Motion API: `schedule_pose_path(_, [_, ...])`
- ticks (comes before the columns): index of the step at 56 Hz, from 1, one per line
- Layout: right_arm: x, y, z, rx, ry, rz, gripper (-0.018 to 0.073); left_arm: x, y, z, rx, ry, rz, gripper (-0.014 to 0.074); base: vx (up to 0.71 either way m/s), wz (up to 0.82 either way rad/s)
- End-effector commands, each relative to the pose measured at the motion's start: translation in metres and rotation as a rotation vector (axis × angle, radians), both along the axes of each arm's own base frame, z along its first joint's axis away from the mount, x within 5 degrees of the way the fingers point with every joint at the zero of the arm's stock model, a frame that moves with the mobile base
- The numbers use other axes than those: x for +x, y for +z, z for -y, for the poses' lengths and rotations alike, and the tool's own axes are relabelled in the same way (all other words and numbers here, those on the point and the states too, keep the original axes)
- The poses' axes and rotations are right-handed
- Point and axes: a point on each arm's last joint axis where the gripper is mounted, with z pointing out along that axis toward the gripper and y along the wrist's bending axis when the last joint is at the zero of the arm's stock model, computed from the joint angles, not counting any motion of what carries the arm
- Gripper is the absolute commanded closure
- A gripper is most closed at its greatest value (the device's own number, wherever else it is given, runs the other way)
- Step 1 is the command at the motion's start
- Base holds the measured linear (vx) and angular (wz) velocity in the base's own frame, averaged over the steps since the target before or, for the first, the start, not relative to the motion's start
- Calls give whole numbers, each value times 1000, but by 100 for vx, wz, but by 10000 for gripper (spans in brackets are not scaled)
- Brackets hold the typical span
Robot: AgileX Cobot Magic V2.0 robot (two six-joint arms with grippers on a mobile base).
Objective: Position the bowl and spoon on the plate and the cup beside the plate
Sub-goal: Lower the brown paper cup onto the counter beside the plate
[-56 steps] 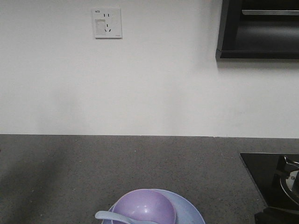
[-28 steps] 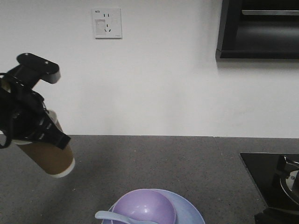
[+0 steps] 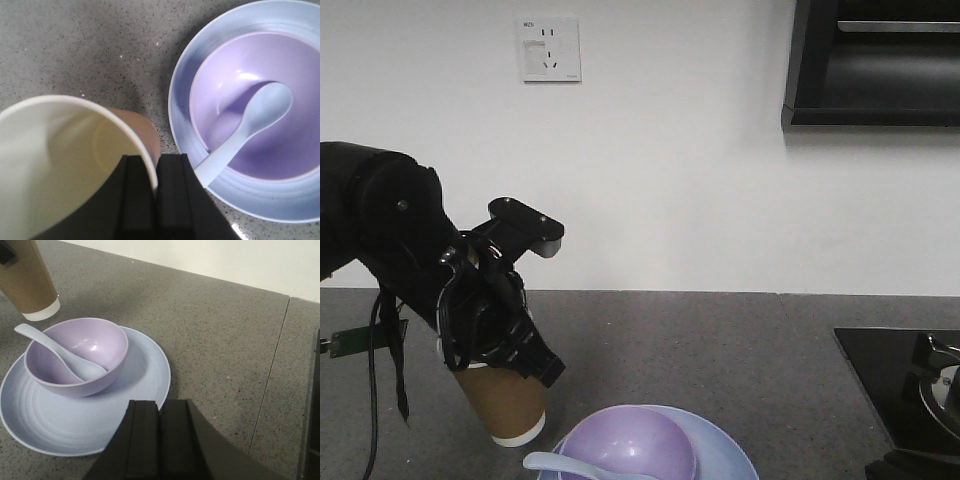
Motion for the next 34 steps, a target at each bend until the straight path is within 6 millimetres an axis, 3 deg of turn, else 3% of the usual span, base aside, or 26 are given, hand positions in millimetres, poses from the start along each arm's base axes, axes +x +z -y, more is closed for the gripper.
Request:
schedule_pose_path(1, [3, 15, 0, 19, -2, 93, 568, -4, 24, 0, -65, 6, 100, 596, 0, 0])
schedule_pose_path(34, [3, 15, 0, 19, -2, 93, 568, 14, -9, 10, -19, 4, 8, 592, 0, 0])
